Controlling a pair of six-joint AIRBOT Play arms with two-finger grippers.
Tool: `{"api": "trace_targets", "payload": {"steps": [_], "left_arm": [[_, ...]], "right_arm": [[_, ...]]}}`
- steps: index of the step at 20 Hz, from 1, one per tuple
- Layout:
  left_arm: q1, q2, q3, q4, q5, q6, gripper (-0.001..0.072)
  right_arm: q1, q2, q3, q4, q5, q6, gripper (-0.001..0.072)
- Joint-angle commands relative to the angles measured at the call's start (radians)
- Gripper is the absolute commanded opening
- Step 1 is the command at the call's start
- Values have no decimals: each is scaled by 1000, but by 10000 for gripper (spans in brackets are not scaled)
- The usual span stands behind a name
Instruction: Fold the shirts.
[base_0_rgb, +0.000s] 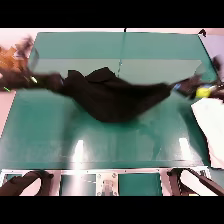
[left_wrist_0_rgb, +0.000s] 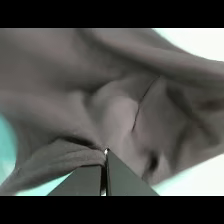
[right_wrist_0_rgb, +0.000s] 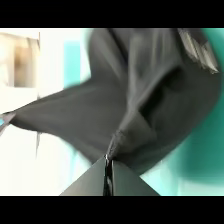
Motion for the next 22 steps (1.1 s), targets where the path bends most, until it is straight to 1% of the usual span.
{"api": "trace_targets", "payload": {"steps": [1, 4, 6, 8, 10, 12, 13, 16, 17, 20, 22], "left_arm": [[-1, 35, 407, 96, -98, -28, 27], [-1, 42, 765, 172, -110, -29, 28], [-1, 42, 949, 246, -114, -30, 28], [-1, 70, 1016, 317, -89, -29, 28], [-1, 101, 1015, 407, -75, -29, 28], [-1, 101, 993, 450, -81, -28, 28], [-1, 101, 963, 451, -83, -28, 28], [-1, 95, 761, 415, -67, -14, 29], [-1, 81, 692, 399, -66, 5, 29], [-2, -11, 497, 314, -26, 81, 29], [-2, -122, 402, 227, 47, 127, 29]], "right_arm": [[-112, 194, 190, 135, -70, 28, 14], [-224, 354, 377, 152, -238, 48, 14], [-286, 431, 492, 151, -347, 75, 14], [-322, 476, 594, 147, -434, 84, 14], [-325, 489, 670, 115, -506, 84, 14], [-325, 486, 696, 74, -525, 98, 14], [-325, 479, 688, 55, -509, 111, 14], [-325, 455, 582, 53, -439, 109, 15], [-324, 447, 524, 53, -423, 101, 14], [-298, 410, 275, 54, -425, 13, 14], [-230, 351, 97, 53, -481, -69, 15]]}}
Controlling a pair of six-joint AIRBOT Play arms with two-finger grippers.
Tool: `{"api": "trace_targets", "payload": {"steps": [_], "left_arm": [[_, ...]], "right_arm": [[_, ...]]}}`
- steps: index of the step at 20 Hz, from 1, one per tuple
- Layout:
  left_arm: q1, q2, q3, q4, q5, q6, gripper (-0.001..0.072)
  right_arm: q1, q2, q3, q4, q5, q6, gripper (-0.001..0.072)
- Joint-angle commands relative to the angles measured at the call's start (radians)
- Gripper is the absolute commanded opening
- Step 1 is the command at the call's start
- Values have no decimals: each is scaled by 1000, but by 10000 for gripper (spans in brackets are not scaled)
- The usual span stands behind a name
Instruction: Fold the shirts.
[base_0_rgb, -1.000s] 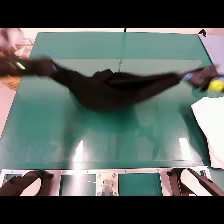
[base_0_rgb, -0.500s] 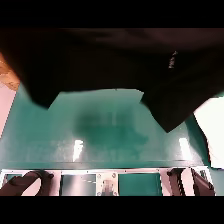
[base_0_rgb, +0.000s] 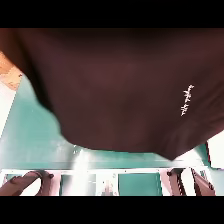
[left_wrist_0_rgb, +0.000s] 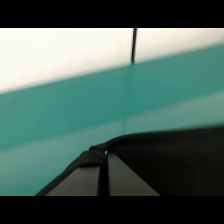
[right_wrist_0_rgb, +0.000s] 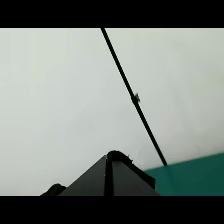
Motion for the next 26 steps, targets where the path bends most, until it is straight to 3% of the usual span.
{"api": "trace_targets", "payload": {"steps": [1, 5, 9, 13, 14, 15, 16, 20, 22, 23, 25, 26], "left_arm": [[0, -166, -174, -160, 116, 95, 29], [-26, -493, -198, -444, 243, 236, 29], [-119, -722, -198, -487, 453, 293, 29], [-162, -781, -198, -488, 573, 292, 30], [-160, -780, -196, -487, 565, 290, 94], [-151, -776, -187, -486, 530, 283, 447], [-133, -766, -171, -486, 465, 261, 656], [-18, -725, -63, -471, 54, 223, 634], [42, -721, -24, -472, -119, 180, 153], [68, -721, -13, -472, -192, 172, 29], [112, -721, -9, -470, -315, 124, 27], [127, -721, -10, -458, -376, 105, 27]], "right_arm": [[96, -94, -282, -2, -84, -132, 15], [288, -409, -419, 0, -274, -261, 15], [361, -789, -305, 69, -330, -321, 15], [360, -1015, -123, 77, -291, -320, 16], [358, -1035, -90, 77, -274, -320, 44], [349, -1038, -69, 76, -253, -320, 188], [331, -1036, -44, 73, -209, -320, 271], [201, -1020, 13, 58, 97, -299, 270], [142, -1012, 8, -14, 214, -251, 251], [121, -1002, -5, -58, 261, -233, 251], [84, -961, -60, -116, 314, -228, 250], [61, -925, -105, -139, 319, -225, 205]]}}
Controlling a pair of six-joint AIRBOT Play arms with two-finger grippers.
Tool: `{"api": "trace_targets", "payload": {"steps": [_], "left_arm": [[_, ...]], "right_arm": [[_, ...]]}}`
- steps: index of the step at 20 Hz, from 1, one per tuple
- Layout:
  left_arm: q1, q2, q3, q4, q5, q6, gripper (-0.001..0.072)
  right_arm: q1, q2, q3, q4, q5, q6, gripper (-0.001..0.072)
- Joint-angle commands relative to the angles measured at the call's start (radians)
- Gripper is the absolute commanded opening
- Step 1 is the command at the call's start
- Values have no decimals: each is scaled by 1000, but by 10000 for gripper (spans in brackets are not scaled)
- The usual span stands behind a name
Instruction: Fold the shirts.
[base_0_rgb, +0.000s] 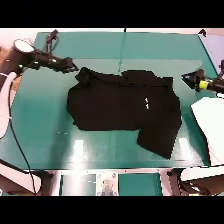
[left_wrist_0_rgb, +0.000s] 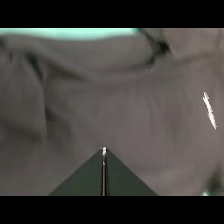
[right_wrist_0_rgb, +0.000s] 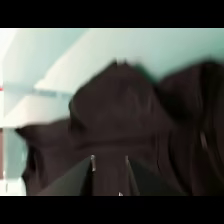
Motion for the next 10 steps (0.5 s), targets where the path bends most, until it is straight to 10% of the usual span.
{"api": "trace_targets", "payload": {"steps": [1, 10], "left_arm": [[71, 6, 17, 23, -310, -90, 27], [108, 428, -632, 246, -119, -66, 27]], "right_arm": [[-84, 86, -106, -111, 119, 29, 178], [-325, 293, -427, -380, 84, 100, 442]]}}
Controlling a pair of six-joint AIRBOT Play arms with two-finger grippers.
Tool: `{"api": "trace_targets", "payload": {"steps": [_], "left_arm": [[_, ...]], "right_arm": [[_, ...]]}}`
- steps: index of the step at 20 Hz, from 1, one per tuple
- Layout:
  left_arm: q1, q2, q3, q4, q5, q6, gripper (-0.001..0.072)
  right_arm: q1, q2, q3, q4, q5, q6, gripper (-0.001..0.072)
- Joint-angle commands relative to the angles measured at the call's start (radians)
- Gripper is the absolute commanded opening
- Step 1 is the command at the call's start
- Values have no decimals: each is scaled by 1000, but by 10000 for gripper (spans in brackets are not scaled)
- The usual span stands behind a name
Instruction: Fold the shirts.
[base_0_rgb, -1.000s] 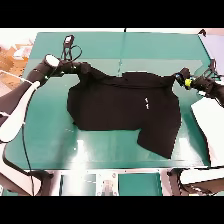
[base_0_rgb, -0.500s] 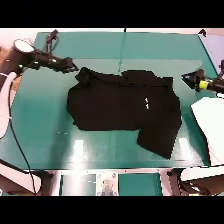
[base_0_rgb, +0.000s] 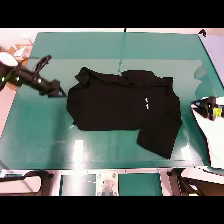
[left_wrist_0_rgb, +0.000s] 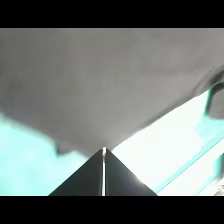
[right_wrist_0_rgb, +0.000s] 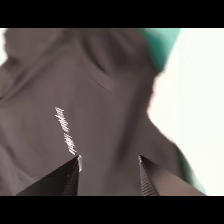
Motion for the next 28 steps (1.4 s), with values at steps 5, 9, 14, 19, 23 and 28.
{"api": "trace_targets", "payload": {"steps": [5, 9, 14, 19, 23, 28], "left_arm": [[134, 266, -391, 67, 116, 2, 28], [153, 278, -418, 66, 129, -14, 28], [153, 278, -418, 64, 180, -24, 29], [153, 277, -417, 64, 149, -24, 29], [153, 277, -417, 65, 124, -24, 31], [153, 278, -431, 48, 102, -80, 652]], "right_arm": [[-27, -48, -93, -151, -76, 85, 441], [-19, -112, -94, -157, -106, 88, 441], [89, -164, -95, -156, -104, 88, 440], [150, -166, -89, -156, -23, 82, 274], [140, -165, -45, -158, -14, 81, 16], [74, -151, -12, -158, -51, 164, 16]]}}
